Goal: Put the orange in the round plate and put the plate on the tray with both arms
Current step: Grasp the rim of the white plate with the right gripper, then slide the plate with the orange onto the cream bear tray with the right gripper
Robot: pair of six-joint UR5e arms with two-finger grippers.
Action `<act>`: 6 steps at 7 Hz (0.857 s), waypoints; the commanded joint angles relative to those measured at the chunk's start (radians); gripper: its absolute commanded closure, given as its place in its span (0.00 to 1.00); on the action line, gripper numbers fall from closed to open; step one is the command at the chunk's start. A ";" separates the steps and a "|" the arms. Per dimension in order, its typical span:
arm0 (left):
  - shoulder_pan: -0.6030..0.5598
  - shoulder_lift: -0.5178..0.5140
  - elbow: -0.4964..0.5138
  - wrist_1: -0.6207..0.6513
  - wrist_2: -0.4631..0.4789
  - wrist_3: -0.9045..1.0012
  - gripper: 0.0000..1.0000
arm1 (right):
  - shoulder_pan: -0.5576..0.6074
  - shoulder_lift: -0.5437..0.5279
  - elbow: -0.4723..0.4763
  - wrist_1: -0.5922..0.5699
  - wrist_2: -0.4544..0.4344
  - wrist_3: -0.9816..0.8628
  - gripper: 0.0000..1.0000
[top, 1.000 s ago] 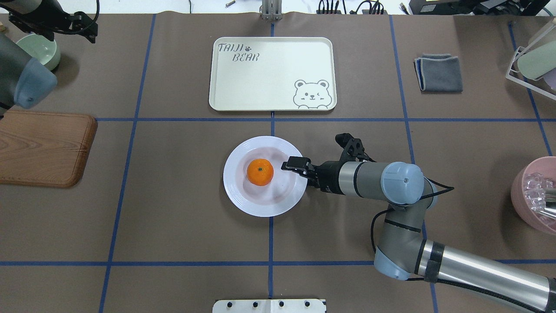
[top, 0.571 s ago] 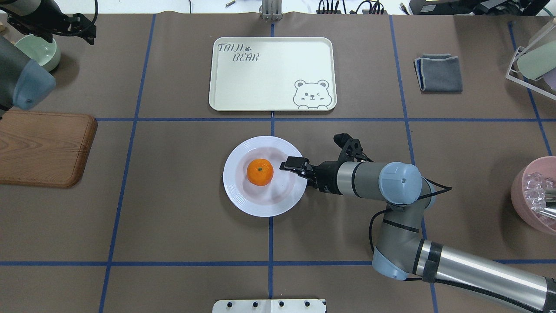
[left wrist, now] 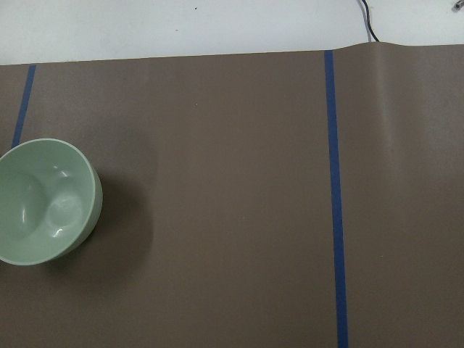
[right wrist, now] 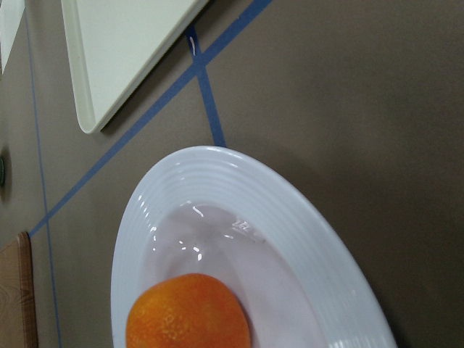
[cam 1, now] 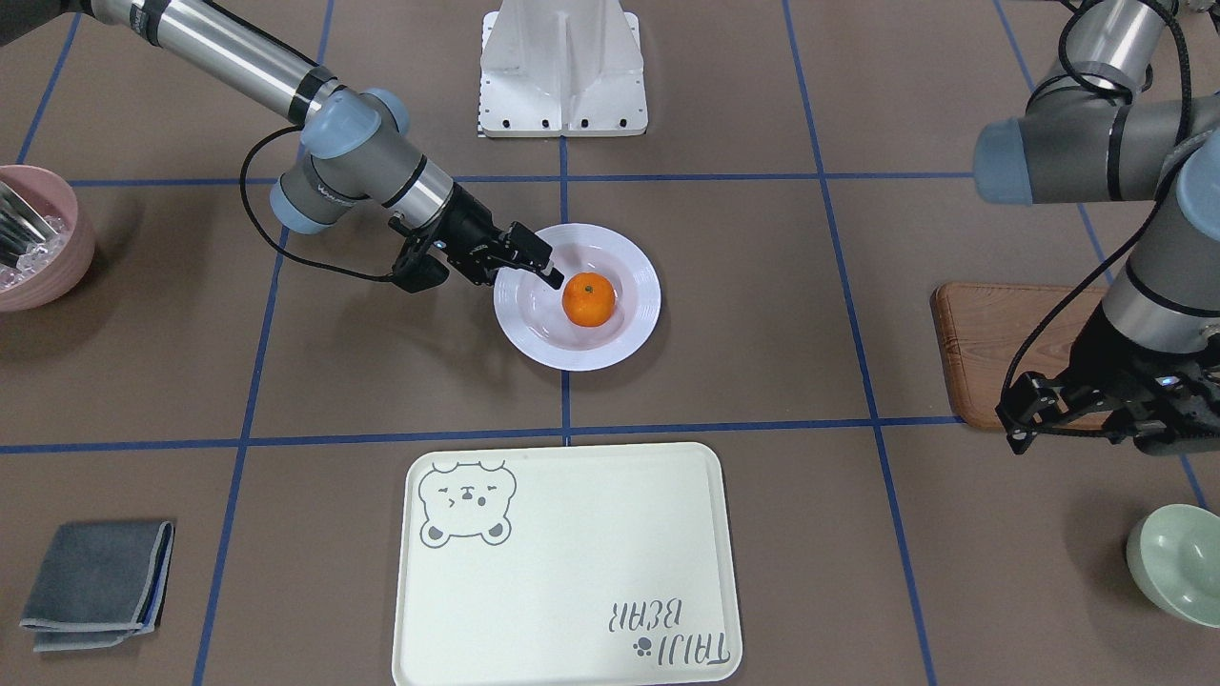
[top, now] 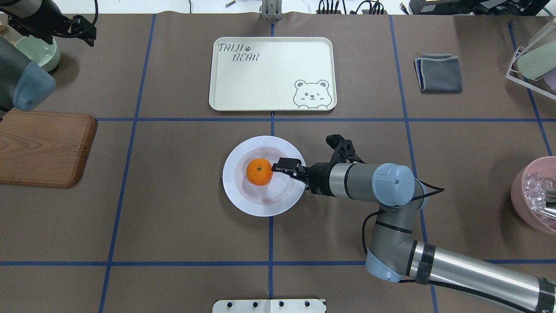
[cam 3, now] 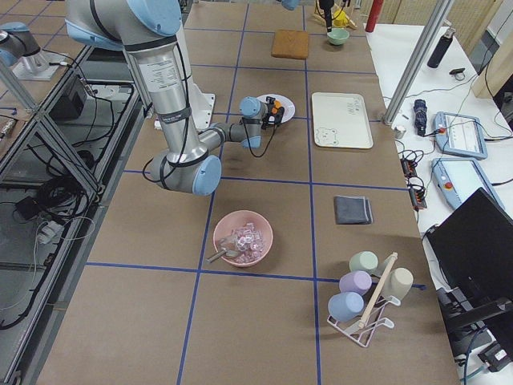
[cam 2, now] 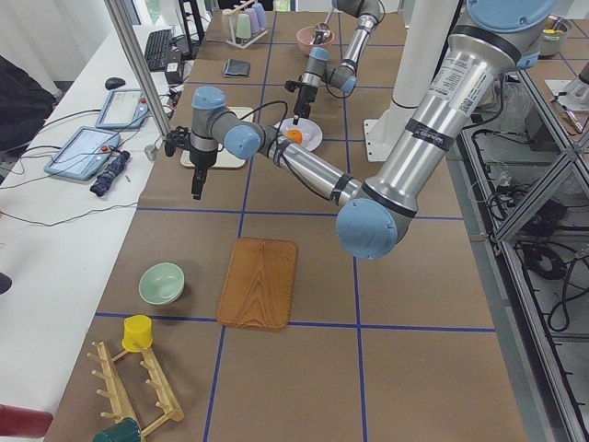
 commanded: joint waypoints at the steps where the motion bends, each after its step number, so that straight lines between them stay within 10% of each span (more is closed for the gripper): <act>1: 0.000 0.000 0.000 0.000 0.000 -0.001 0.01 | -0.002 0.008 -0.005 -0.002 -0.031 0.008 0.53; 2: 0.000 0.000 -0.001 0.000 0.000 -0.002 0.01 | -0.002 0.011 -0.005 -0.001 -0.032 0.008 1.00; 6: -0.019 0.000 -0.009 0.005 -0.002 -0.001 0.01 | 0.015 0.066 0.001 0.003 -0.147 0.116 1.00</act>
